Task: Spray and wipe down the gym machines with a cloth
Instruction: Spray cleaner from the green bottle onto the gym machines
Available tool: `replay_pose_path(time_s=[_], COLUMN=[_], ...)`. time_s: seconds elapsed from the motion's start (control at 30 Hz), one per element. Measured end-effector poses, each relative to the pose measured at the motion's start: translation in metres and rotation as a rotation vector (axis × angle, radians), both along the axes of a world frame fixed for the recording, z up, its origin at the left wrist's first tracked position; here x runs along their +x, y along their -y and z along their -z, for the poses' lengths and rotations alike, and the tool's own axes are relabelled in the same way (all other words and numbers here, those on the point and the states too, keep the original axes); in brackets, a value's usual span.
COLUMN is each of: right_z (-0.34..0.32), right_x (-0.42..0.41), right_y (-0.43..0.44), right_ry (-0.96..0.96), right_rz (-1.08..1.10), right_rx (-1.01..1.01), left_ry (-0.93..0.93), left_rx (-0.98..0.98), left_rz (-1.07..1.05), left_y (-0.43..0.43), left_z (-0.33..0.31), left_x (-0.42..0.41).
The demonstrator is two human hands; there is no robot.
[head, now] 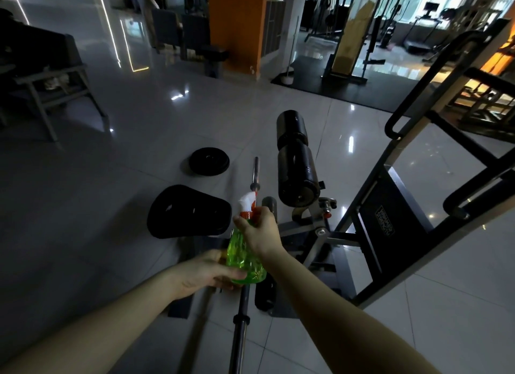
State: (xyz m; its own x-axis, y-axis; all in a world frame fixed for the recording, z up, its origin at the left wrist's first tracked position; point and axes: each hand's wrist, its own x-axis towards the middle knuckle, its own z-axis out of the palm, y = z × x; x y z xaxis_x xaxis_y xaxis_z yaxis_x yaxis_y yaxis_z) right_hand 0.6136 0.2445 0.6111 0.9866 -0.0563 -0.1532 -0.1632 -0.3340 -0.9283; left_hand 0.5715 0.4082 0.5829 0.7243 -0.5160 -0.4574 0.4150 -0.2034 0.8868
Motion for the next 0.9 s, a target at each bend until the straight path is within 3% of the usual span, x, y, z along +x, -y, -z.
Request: replay_pose_path(time_s=[0.43,0.7,0.9], right_z=[-0.007,-0.053,-0.051], right_x=[-0.012,-0.013,0.009], right_y=[0.031,0.129,0.197], right_ry=[0.084,0.113,0.134], right_rz=[0.018,-0.079,-0.079], right_rx=[0.128,0.334,0.362], left_ry=[0.104,0.113,0.067], left_rx=[0.067,0.006,-0.006], left_rz=[0.052,0.074,0.043], left_y=[0.022,0.098,0.175], left_z=[-0.019,-0.053,-0.059], left_x=[0.002,0.024,0.034])
